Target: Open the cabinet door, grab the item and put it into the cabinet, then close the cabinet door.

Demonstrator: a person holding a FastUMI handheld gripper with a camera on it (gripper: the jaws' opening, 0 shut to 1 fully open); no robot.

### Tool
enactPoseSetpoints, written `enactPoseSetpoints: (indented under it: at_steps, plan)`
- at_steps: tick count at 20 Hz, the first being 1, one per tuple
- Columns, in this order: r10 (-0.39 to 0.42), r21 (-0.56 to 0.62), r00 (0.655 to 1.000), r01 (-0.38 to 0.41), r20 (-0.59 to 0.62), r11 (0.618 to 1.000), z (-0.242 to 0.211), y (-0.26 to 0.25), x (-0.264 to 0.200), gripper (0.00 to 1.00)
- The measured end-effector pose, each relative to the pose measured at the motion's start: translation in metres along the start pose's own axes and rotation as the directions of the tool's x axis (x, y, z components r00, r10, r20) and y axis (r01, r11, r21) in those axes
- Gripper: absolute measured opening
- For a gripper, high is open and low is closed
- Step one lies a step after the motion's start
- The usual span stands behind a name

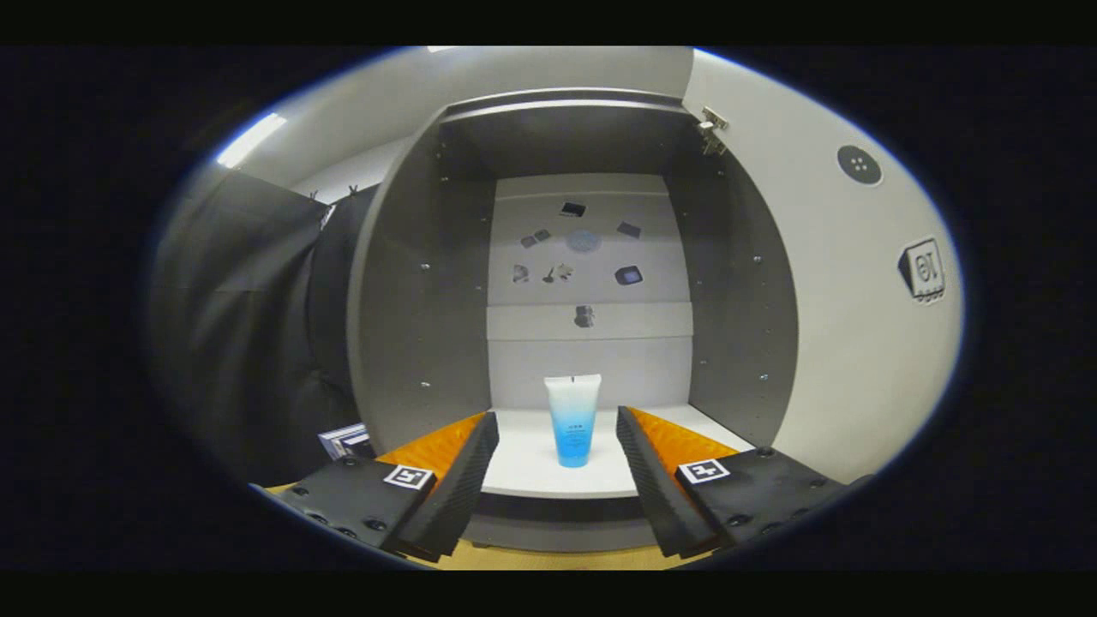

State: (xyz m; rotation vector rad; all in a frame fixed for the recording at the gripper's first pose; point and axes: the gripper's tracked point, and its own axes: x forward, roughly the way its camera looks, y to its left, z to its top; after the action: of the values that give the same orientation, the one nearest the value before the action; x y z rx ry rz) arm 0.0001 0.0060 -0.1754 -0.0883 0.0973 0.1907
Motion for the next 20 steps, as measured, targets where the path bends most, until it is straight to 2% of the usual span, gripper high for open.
enactPoseSetpoints:
  at_steps: [4, 7, 12, 16, 18, 20]
  plan:
    - [-0.016, -0.005, 1.000, 0.016, -0.012, 1.000, 0.020, 0.012, -0.081, 0.89]
    - [-0.065, 0.023, 0.998, 0.064, 0.006, 0.998, 0.040, 0.005, -0.149, 0.89]
    - [-0.253, -0.015, 0.966, 0.254, 0.042, 0.967, 0.070, -0.047, -0.256, 0.89]
    - [-0.401, -0.017, 0.912, 0.404, 0.084, 0.915, 0.094, -0.096, -0.330, 0.89]
    - [-0.505, -0.031, 0.857, 0.510, 0.100, 0.860, 0.101, -0.138, -0.361, 0.89]
    - [-0.570, -0.025, 0.815, 0.575, 0.105, 0.818, 0.104, -0.171, -0.382, 0.89]
